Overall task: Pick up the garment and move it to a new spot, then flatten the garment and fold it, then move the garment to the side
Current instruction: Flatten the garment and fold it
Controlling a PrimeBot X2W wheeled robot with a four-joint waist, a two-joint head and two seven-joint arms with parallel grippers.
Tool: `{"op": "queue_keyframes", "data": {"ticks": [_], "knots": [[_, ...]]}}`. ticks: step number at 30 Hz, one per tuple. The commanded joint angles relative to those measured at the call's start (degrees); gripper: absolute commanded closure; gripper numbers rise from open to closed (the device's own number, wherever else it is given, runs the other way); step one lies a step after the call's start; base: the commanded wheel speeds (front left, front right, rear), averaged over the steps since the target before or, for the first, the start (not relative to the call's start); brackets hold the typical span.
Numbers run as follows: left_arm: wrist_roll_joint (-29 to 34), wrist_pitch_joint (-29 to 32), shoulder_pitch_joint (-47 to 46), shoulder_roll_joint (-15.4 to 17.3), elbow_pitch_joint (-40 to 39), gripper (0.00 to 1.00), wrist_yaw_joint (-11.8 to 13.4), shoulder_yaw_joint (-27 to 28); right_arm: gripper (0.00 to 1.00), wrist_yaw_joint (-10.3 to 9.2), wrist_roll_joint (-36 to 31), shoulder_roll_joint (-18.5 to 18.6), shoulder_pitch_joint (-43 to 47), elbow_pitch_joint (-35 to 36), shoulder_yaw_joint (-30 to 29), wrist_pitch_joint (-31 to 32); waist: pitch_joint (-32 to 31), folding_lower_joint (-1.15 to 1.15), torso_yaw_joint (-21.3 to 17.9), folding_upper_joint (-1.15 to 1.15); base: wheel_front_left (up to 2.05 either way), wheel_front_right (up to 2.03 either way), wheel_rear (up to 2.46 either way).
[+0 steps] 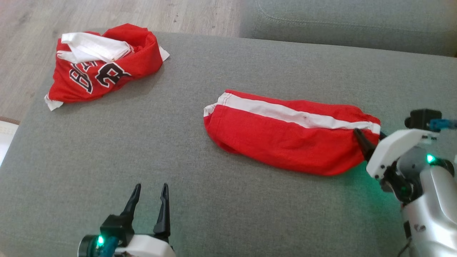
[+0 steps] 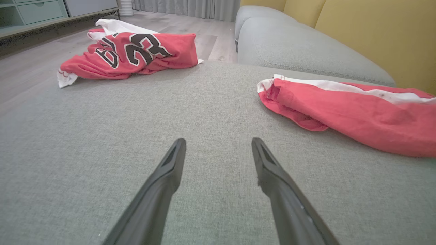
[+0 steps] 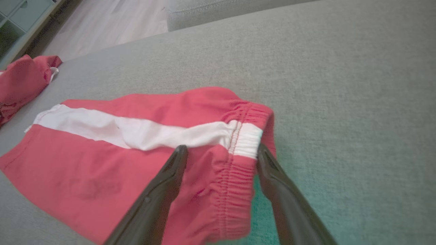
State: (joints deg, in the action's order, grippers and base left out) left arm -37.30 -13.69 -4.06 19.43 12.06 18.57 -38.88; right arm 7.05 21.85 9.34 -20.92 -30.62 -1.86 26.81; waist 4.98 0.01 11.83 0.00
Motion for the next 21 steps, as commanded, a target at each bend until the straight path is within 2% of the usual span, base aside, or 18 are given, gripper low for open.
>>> {"op": "queue_keyframes", "data": {"ticks": [1,5,6,11,13,14,15,18,21], "knots": [[0.5,-0.5,-3.2,0.5,-1.3,0.00,-0.2,1.8,0.00,0.44,1.1,0.9,-3.2,1.9,1.9,-0.7,0.1,-0.01,0.0,0.00,0.00,0.00,0.00],[0.5,-0.5,-3.5,0.5,-1.2,0.00,-0.2,1.8,0.00,0.44,2.5,1.5,-4.2,2.3,3.7,-1.9,0.4,-0.01,-0.2,0.00,0.00,0.00,0.00],[0.5,-0.5,-3.5,0.5,-1.1,0.00,-0.2,1.8,0.03,0.44,2.9,1.6,-4.3,2.4,4.1,-2.0,0.4,-0.01,-0.3,0.00,0.00,0.00,0.00],[0.4,-0.5,-3.8,0.5,-1.0,0.00,-0.1,1.7,0.46,0.44,4.9,2.3,-5.0,2.3,6.5,-1.9,0.7,-0.01,-0.5,0.00,0.00,0.00,0.00],[0.4,-0.5,-3.9,0.5,-1.0,0.00,-0.2,1.6,0.56,0.44,5.4,2.5,-5.3,1.7,7.2,-1.8,0.9,-0.01,-0.6,0.00,0.00,0.00,0.00],[0.4,-0.5,-4.0,0.5,-1.0,0.00,-0.2,1.6,0.66,0.44,5.6,2.5,-5.5,1.3,7.5,-1.7,1.0,-0.01,-0.6,0.00,0.00,0.00,0.00],[0.4,-0.5,-4.1,0.5,-1.0,0.00,-0.2,1.6,0.71,0.44,5.8,2.5,-5.7,0.8,7.8,-1.7,1.1,-0.01,-0.7,0.00,0.00,0.00,0.00],[0.4,-0.4,-4.4,0.5,-0.9,0.00,-0.2,1.5,1.00,0.44,6.1,2.6,-6.6,-0.8,8.5,-2.1,1.5,-0.01,-0.7,0.00,0.00,0.00,0.00],[0.4,-0.4,-4.6,0.5,-0.9,0.00,-0.2,1.5,1.00,0.44,6.7,2.6,-7.4,-1.4,9.3,-3.5,1.6,-0.01,-0.8,0.00,0.00,0.00,0.00]]}}
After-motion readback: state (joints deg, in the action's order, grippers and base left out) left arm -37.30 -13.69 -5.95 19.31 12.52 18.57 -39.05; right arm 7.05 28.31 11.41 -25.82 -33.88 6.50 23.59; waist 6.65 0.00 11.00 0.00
